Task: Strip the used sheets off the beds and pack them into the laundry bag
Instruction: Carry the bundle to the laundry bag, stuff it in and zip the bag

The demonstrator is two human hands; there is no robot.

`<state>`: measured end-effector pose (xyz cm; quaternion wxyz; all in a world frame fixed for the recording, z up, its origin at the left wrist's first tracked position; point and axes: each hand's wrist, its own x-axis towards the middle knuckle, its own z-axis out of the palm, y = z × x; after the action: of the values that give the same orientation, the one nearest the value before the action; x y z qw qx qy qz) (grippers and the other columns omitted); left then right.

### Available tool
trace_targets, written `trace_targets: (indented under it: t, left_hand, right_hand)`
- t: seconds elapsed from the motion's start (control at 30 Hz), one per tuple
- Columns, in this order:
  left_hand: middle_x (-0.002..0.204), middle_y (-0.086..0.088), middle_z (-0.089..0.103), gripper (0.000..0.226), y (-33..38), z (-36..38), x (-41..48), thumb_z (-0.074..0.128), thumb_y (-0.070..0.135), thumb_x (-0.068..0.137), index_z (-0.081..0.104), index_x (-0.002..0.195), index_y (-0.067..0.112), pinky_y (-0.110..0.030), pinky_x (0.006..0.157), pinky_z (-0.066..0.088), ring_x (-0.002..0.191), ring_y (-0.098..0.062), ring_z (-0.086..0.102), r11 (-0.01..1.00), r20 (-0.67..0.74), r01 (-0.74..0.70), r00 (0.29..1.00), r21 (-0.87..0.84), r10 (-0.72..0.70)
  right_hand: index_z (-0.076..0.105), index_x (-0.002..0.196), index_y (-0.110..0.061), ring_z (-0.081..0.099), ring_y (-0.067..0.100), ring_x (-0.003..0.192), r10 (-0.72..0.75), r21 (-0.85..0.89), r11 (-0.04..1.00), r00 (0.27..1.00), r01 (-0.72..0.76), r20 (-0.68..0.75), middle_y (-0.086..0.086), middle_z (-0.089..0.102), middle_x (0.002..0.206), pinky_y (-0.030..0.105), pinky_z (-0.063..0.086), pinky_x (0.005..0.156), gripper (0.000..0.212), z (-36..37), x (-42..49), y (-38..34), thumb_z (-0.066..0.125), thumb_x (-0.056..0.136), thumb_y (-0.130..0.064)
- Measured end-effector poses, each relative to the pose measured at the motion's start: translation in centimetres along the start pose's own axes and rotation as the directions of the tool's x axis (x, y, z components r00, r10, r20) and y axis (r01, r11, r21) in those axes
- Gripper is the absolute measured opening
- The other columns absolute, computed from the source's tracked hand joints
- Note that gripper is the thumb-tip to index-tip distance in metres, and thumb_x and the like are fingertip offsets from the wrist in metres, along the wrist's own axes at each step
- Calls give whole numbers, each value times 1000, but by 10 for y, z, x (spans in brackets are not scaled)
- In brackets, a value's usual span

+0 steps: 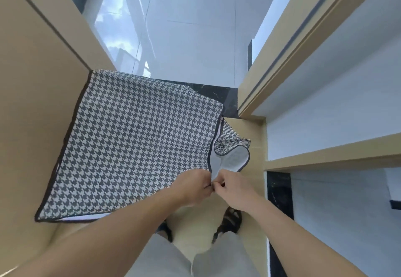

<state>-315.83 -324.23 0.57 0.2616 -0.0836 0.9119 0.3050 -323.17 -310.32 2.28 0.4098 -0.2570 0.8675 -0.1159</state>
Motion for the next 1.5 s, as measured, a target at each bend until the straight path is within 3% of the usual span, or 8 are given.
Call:
trace_targets:
  t: [0.17,0.43,0.6,0.7,0.83,1.0,1.17,1.5]
  left_hand:
    - [95,6,58,11,3,-2,-8,58,29,96,57,90,20,-33,79,50,90,-16,58,992,-55,52,997,-114,-58]
    - [92,9,49,10,41,20,-43,59,25,90,57,90,15,-31,72,43,87,-16,53,969,28,216,976,-115,-215]
    - [92,5,63,37,60,38,-49,58,56,82,54,94,22,-33,70,49,81,-17,58,867,-15,481,874,-130,-486]
    - [80,0,59,29,71,45,-32,44,46,97,47,83,20,-31,60,38,71,-20,52,807,-121,569,800,-159,-588]
    - [71,5,50,21,65,46,-43,43,31,101,48,84,19,-25,52,33,63,-13,46,836,-77,492,849,-242,-522]
    - [73,5,53,22,58,44,-66,45,35,100,53,90,17,-22,55,38,63,-9,48,836,-21,515,849,-190,-528]
    - [91,6,64,39,56,19,-27,55,58,91,57,106,22,-31,74,59,79,-12,64,805,-211,511,788,-301,-579]
    - [78,3,60,22,49,14,-1,50,31,101,50,80,26,-29,66,52,62,-10,50,829,-118,406,869,-384,-480]
  right_hand:
    - [55,81,-25,55,21,77,-181,-145,972,983,185,40,-8,54,71,30,30,71,15,-27,26,12,51,96,-28]
    - [53,80,-13,59,28,77,-321,-214,914,937,345,140,5,58,76,35,34,64,23,-44,46,40,48,97,-27]
    - [34,66,-24,46,22,70,-525,-130,830,838,542,146,-5,45,67,40,37,78,35,-29,21,28,47,98,-22]
    - [40,63,-27,50,22,73,-594,-221,759,791,612,149,-8,49,66,41,35,91,36,-28,17,27,50,97,-21]
    - [55,67,-16,51,14,64,-549,-287,767,818,574,169,-2,57,64,36,34,95,34,-52,43,27,49,99,-23]
    - [40,62,-23,42,11,55,-552,-280,790,832,545,62,-6,45,57,35,36,91,39,-66,49,13,49,99,-17]
    - [32,68,-36,42,13,77,-619,-381,699,779,605,101,-18,40,68,34,31,98,40,-58,36,11,50,101,-22]
    - [49,78,-24,50,15,71,-574,-332,761,817,557,55,-7,56,75,38,36,97,22,-97,91,26,51,100,-24]
